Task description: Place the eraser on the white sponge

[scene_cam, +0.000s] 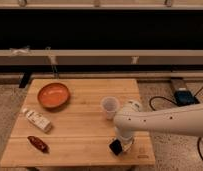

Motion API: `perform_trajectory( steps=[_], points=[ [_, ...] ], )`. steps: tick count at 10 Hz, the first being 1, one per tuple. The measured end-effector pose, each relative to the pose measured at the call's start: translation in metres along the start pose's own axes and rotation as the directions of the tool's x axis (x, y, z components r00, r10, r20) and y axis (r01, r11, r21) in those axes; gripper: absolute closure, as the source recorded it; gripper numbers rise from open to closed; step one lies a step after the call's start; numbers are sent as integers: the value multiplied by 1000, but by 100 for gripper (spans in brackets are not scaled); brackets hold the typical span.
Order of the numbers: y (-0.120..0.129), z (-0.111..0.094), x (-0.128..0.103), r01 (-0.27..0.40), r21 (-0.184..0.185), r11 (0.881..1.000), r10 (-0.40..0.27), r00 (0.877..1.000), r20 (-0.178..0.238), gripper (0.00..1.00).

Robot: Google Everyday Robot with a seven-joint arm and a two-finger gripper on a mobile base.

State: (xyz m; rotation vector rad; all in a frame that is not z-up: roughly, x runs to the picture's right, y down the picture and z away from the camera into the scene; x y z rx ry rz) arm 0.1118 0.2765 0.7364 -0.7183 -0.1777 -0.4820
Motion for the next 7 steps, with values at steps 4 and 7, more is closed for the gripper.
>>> perform_trajectory(
  steps=[4,7],
  points=[
    [2,-8,7,-20,4,1000,20,999,-29,25],
    [-3,-6,6,-19,3,1000,19,999,-34,20]
  ],
)
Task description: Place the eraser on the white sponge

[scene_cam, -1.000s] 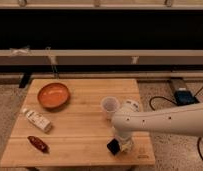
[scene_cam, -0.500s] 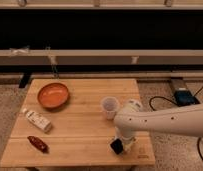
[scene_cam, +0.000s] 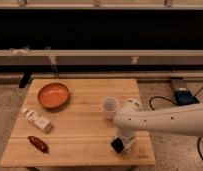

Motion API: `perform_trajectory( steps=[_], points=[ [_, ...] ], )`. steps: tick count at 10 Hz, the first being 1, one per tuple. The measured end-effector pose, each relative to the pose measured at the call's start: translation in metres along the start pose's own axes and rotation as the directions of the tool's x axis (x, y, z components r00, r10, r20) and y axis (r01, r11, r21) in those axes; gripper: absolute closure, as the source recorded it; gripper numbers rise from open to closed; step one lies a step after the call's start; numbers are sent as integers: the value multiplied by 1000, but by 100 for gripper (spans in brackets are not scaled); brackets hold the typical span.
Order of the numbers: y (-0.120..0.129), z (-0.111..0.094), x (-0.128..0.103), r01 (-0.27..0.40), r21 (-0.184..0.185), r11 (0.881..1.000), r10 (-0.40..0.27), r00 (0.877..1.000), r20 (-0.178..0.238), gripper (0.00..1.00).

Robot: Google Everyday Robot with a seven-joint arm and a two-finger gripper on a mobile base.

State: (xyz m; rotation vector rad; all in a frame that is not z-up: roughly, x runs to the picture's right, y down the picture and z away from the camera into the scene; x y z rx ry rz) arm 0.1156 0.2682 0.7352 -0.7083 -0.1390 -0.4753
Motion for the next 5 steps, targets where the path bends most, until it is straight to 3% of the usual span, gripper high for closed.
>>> perform_trajectory(
  steps=[5],
  points=[
    [-6,2,-1,2,-3,1000,-2,1000,-10,20]
  ],
)
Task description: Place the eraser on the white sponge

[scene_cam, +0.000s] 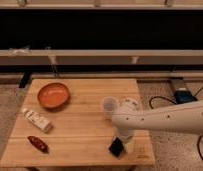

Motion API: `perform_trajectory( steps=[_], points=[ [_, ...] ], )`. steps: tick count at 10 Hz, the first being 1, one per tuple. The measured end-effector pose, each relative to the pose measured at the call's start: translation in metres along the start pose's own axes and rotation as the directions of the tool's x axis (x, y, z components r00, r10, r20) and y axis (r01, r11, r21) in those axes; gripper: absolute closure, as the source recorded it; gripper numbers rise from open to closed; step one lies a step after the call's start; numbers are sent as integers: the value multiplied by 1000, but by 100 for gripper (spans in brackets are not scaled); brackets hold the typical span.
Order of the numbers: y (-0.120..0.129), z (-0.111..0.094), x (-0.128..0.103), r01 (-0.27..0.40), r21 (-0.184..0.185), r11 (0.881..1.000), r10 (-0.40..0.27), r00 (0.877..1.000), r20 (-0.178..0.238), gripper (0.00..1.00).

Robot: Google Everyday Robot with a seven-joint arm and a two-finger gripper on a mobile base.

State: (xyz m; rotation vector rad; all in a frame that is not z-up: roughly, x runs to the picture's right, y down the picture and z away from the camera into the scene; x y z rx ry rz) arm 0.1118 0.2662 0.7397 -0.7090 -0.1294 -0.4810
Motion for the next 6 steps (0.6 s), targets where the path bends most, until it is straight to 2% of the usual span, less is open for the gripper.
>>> perform_trajectory(
  steps=[4,6],
  points=[
    [-2,-33,16,8,9,1000,-8,1000,-25,20],
    [-1,-46,26,2,21,1000,-2,1000,-18,20]
  ],
)
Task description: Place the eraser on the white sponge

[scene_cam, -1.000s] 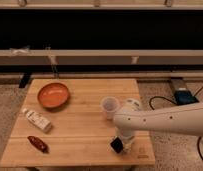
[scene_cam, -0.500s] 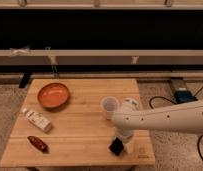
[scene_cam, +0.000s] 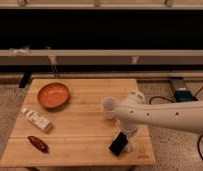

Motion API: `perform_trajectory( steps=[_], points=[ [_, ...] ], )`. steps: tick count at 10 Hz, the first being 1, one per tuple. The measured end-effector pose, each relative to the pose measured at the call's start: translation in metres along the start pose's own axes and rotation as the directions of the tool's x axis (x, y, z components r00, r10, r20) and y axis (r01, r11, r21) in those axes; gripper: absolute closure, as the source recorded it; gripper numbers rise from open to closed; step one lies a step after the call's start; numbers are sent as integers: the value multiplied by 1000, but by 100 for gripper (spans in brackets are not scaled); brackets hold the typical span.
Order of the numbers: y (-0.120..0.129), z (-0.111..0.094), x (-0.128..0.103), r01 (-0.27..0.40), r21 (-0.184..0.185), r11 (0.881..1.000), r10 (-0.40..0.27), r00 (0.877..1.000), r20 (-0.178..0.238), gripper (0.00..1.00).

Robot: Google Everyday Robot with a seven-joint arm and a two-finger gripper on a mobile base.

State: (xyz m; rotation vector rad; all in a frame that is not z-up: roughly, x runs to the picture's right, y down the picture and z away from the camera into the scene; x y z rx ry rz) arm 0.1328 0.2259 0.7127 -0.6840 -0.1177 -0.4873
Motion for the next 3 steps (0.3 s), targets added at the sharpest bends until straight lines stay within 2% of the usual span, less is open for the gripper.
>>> perform_trajectory(
  steps=[3],
  points=[
    [0,-7,6,-13,18,1000,12,1000,20,20]
  ],
)
